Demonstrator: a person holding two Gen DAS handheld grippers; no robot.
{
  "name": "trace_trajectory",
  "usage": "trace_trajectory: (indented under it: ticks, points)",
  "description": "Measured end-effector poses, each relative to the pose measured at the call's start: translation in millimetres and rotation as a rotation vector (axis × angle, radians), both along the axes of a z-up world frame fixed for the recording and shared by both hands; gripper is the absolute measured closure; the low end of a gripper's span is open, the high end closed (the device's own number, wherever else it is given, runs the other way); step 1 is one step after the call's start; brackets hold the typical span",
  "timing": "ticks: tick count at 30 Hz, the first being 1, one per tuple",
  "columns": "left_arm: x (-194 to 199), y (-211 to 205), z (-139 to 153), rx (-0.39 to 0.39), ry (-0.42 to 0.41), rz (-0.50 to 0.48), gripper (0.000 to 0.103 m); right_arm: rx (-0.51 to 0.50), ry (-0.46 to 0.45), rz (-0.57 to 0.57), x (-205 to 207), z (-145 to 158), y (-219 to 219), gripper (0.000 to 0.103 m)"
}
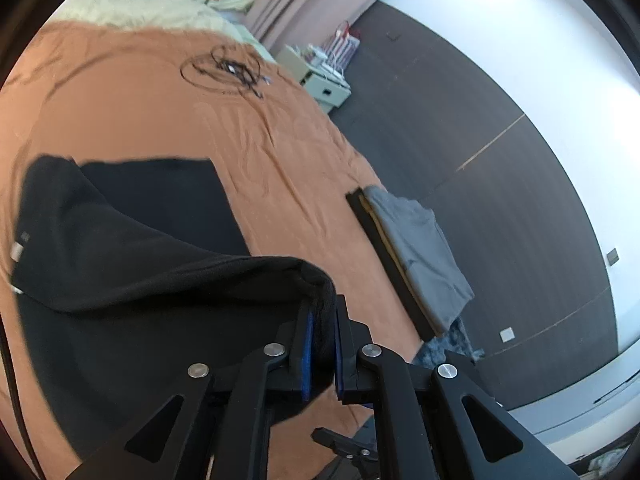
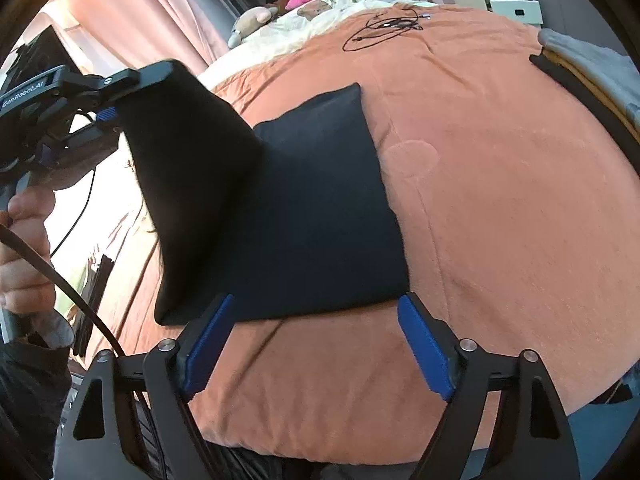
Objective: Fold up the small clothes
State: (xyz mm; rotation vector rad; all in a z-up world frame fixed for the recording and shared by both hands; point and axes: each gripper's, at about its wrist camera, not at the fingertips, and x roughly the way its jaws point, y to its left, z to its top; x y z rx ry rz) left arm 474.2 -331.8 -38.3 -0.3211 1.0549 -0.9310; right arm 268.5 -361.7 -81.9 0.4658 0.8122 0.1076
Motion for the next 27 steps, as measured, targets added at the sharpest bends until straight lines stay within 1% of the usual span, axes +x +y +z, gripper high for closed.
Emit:
trace_trajectory:
  ticks: [2,3,4,6,7,8,10,11,12,13,17,21,24,26,27]
  points:
    - [-0.7,-10.1,-9.7,0.018,0.048,-0.038,0.081,-0.002,0.001,0.007,-1.5,1.6,-0.5,0.022]
    - [-1.4,-11.6,-12.6,0.02,0.063,-0.052,0.069,-0.007,0.0,0.011,-0.2,2.7,-0.2,0.023]
    - [-2.8,-8.5,-14.2,0.019,0.062,-0.049,0.06,-0.012,-0.002,0.021,-0.3,5.3,1.1,0.024]
    - [-4.8,3.4,-13.5,0.03,0.035,-0.017,0.051,-0.011,0.004,0.043,6.9,5.8,-0.3,0.036]
    - [-4.6,9.5,-14.5,0.035,0.031,-0.003,0.05,-0.015,0.009,0.049,9.0,6.1,0.0,0.038]
    - [-3.7,19.1,-16.6,0.041,0.033,0.017,0.05,-0.02,0.014,0.052,21.9,1.7,-4.2,0.039]
    - [-2.9,38.7,-23.9,0.068,0.038,0.059,0.05,-0.034,0.026,0.061,30.7,1.2,-6.4,0.039]
    - [-3.1,46.9,-27.5,0.084,0.038,0.077,0.05,-0.033,0.034,0.064,34.5,0.0,-8.0,0.043]
    - [-3.3,56.3,-31.2,0.101,0.039,0.1,0.05,-0.033,0.039,0.067,38.8,-1.1,-10.0,0.049]
    - [-3.6,64.8,-35.8,0.115,0.043,0.121,0.05,-0.041,0.044,0.072,43.9,-0.6,-12.1,0.051]
    - [-6.5,109.6,-57.1,0.19,0.069,0.217,0.05,-0.12,0.055,0.102,62.8,3.1,-11.4,0.052]
    - [-10.1,136.7,-78.2,0.231,0.113,0.284,0.05,-0.252,0.073,0.183,86.6,5.5,-2.3,0.052]
    - [-15.8,151.3,-95.7,0.256,0.145,0.32,0.05,-0.317,0.087,0.242,100.8,4.5,4.2,0.052]
    - [-18.2,153.3,-105.5,0.272,0.16,0.332,0.05,-0.342,0.086,0.268,108.6,4.9,7.1,0.052]
    - [-19.1,153.2,-109.6,0.283,0.167,0.337,0.05,-0.347,0.085,0.284,112.6,4.9,8.0,0.055]
